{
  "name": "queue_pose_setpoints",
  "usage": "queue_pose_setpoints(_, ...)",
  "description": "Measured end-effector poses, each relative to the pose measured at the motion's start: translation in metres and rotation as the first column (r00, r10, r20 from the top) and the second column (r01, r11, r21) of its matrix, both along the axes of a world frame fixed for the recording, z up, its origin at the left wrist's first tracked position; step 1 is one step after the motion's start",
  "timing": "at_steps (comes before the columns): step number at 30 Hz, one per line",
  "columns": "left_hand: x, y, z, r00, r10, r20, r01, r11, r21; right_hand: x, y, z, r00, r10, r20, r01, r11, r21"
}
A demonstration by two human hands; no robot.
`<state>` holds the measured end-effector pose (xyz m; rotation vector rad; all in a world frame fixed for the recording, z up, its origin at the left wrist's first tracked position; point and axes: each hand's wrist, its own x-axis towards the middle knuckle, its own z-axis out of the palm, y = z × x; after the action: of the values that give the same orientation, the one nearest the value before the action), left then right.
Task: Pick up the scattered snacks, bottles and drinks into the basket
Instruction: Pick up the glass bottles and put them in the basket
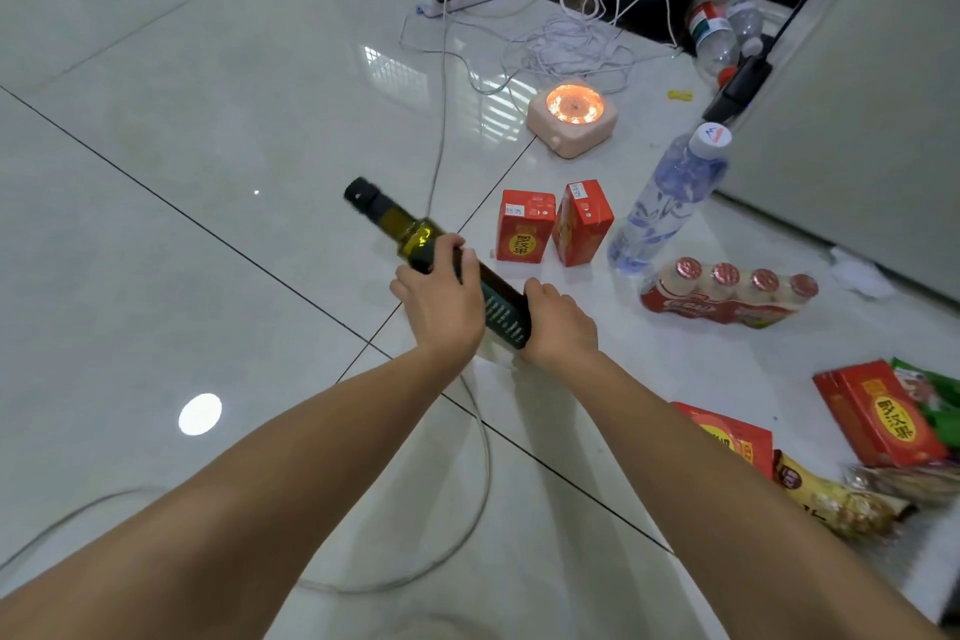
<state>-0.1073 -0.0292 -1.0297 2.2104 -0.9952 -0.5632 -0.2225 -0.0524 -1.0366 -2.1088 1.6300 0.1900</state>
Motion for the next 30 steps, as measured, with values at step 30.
queue_pose_setpoints(30,-0.021,-0.088,-0.009,0.568,-0.681,0.462,0.568,0.731,0.378,-0.049,0.009,-0.003,0.052,-0.788,0.613,0.463,0.563,0.684)
